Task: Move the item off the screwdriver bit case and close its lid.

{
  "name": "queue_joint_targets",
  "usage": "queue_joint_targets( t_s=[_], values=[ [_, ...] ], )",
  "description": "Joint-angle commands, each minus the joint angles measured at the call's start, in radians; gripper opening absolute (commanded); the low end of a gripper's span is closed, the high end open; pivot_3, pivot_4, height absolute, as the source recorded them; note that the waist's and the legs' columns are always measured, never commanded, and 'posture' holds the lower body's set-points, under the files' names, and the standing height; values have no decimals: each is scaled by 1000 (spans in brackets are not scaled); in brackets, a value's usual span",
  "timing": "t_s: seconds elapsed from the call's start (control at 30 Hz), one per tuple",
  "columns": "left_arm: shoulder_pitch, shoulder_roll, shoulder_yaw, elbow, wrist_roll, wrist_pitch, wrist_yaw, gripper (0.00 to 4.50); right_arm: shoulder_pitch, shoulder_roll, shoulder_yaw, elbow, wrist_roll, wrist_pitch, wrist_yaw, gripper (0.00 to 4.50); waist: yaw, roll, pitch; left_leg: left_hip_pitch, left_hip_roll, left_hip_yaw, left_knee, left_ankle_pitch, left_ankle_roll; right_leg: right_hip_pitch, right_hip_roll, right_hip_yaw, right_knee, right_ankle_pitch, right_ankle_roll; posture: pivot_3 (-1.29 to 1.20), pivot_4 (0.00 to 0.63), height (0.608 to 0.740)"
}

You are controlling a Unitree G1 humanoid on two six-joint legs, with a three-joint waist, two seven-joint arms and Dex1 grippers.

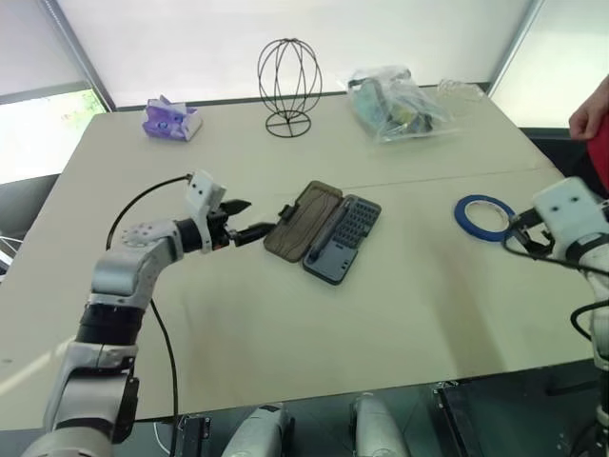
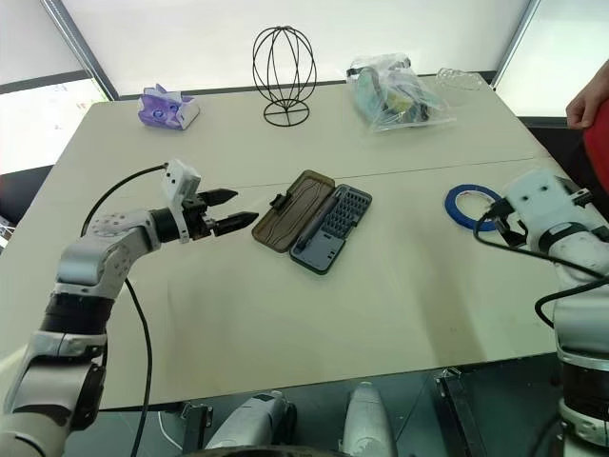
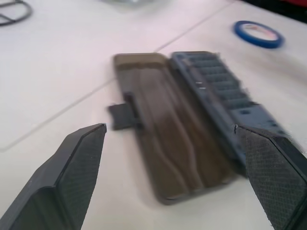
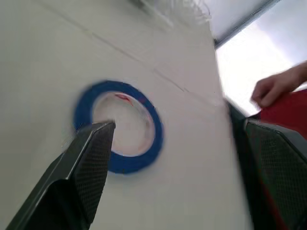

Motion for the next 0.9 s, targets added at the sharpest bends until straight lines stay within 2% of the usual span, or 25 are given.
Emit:
queue_joint_targets(
  t_s=[0.03, 0.23, 0.4, 0.5, 0.53, 0.57, 0.73, 0.77, 0.9],
  values=[
    [-76, -57, -58, 125, 89, -91, 15, 4500, -99, 52, -40, -137, 196, 202, 45, 4446, 2, 0, 0, 0, 0, 0, 0, 0, 0, 0, -1, 0, 0, 0, 0, 0, 150, 740],
    [-184, -171, -111, 391, 232, -165, 137, 4500, -182, 119, 34, -217, 300, 289, -10, 4446, 16, 0, 0, -2, -2, 0, 0, -1, 3, -1, -2, -1, 1, 0, 0, 0, 150, 740],
    [-190, -192, -149, 462, 298, -174, 129, 4500, -284, 232, -41, -328, 452, 467, -61, 4446, 18, 0, 0, -2, -1, 0, 1, -1, 3, -2, -3, -1, 1, 0, 0, 0, 150, 740],
    [-186, -194, -158, 469, 313, -166, 107, 3773, -296, 247, -69, -387, 535, 561, -51, 4500, 20, -1, 0, -2, -2, -1, 1, -1, 3, -2, -3, -1, 2, 0, 0, 0, 150, 740],
    [-185, -192, -163, 471, 323, -169, 105, 3156, -292, 244, -78, -401, 557, 582, -49, 4500, 20, -1, -1, -2, -2, -1, 1, -1, 3, -2, -3, -1, 2, 0, 0, 0, 150, 740],
    [-184, -190, -164, 474, 329, -170, 102, 2763, -289, 241, -85, -411, 574, 596, -51, 4500, 20, -1, -1, -2, -2, -1, 1, -1, 3, -1, -3, -1, 2, 0, 0, 0, 150, 740],
    [-183, -183, -162, 481, 337, -163, 86, 190, -248, 210, -118, -421, 621, 626, -62, 4500, 18, -1, -1, 0, -2, 0, 1, -1, 3, -1, -2, -1, 3, 0, 0, 0, 150, 740],
    [-184, -180, -163, 482, 337, -163, 85, 52, -242, 206, -122, -420, 628, 625, -65, 4500, 17, -1, -1, 0, -2, 0, 1, -1, 3, -1, -2, -1, 3, 0, 0, 0, 150, 740],
    [-191, -169, -169, 496, 348, -181, 67, 52, -199, 162, -127, -412, 661, 609, -47, 4500, 17, -1, -2, 0, -1, 1, 1, -1, 3, -1, -2, 0, 3, 0, 0, 0, 150, 740]
  ],
)
